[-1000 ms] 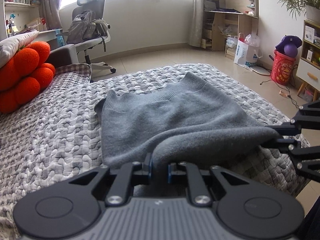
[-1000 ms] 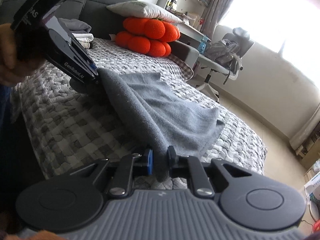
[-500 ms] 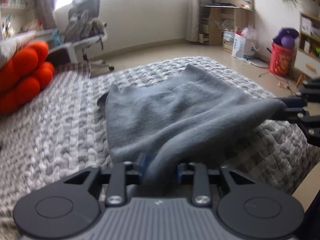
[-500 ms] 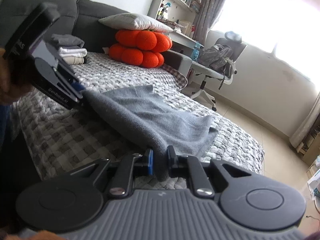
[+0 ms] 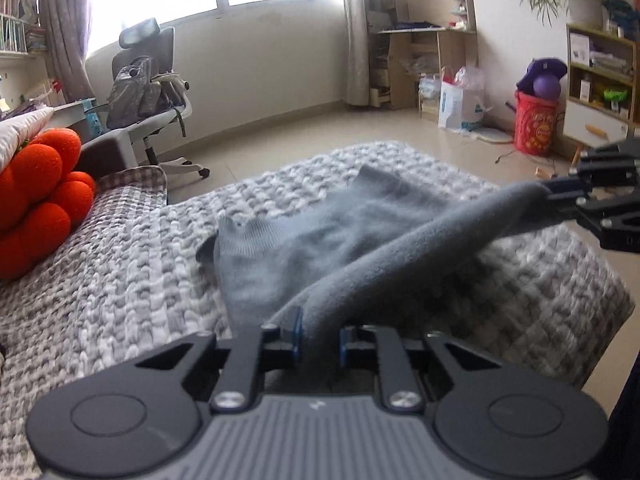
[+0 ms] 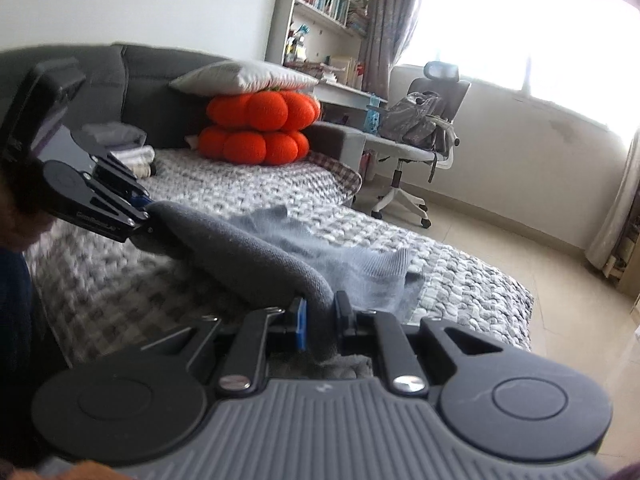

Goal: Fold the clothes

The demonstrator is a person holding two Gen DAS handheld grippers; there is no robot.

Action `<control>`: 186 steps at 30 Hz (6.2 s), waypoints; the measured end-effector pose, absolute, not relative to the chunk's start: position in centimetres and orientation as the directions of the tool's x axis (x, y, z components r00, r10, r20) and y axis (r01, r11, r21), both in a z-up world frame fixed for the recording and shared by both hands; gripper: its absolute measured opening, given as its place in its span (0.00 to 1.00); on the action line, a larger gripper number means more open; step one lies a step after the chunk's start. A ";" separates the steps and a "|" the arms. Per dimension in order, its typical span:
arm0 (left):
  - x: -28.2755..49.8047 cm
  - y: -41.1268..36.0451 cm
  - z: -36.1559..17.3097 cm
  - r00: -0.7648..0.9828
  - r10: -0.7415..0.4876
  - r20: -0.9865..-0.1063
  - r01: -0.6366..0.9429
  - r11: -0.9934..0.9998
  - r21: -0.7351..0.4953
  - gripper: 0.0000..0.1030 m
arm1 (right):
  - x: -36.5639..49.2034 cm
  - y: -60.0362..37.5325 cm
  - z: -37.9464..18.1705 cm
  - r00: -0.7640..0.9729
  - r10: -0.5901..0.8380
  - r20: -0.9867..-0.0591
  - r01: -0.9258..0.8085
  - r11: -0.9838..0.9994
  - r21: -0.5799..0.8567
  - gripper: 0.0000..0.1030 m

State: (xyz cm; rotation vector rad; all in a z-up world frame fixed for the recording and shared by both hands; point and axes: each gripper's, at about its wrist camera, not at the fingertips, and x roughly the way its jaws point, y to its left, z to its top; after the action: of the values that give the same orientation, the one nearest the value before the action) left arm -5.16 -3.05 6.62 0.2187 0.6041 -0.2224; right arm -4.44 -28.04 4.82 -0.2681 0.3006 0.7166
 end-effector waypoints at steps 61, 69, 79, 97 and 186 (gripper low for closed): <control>10.7 5.6 5.3 0.806 -0.189 -0.561 -0.080 0.904 -0.420 0.20 | 14.1 -28.4 4.9 0.689 0.582 -0.432 -0.443 0.810 0.384 0.13; 12.5 6.9 4.2 0.818 -0.163 -0.552 -0.106 0.900 -0.423 0.13 | 16.1 -26.9 3.4 0.706 0.538 -0.461 -0.397 0.839 0.371 0.13; 11.4 8.7 3.7 0.809 -0.273 -0.521 -0.083 0.824 -0.561 0.61 | 16.3 -27.6 2.9 0.664 0.566 -0.489 -0.380 0.818 0.431 0.22; 12.3 5.0 4.0 0.836 -0.114 -0.537 -0.112 0.922 -0.370 0.08 | 16.2 -26.7 2.7 0.718 0.511 -0.473 -0.339 0.850 0.403 0.14; 3.9 6.9 1.9 0.802 -0.323 -0.503 0.012 0.850 -0.527 0.16 | 9.7 -22.0 2.7 0.728 0.464 -0.504 -0.382 0.886 0.265 0.42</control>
State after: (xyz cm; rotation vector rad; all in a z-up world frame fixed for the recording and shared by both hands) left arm 3.86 6.93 1.93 -0.5318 0.6204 -0.1893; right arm 9.66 -22.03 2.67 0.1465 0.5940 0.4678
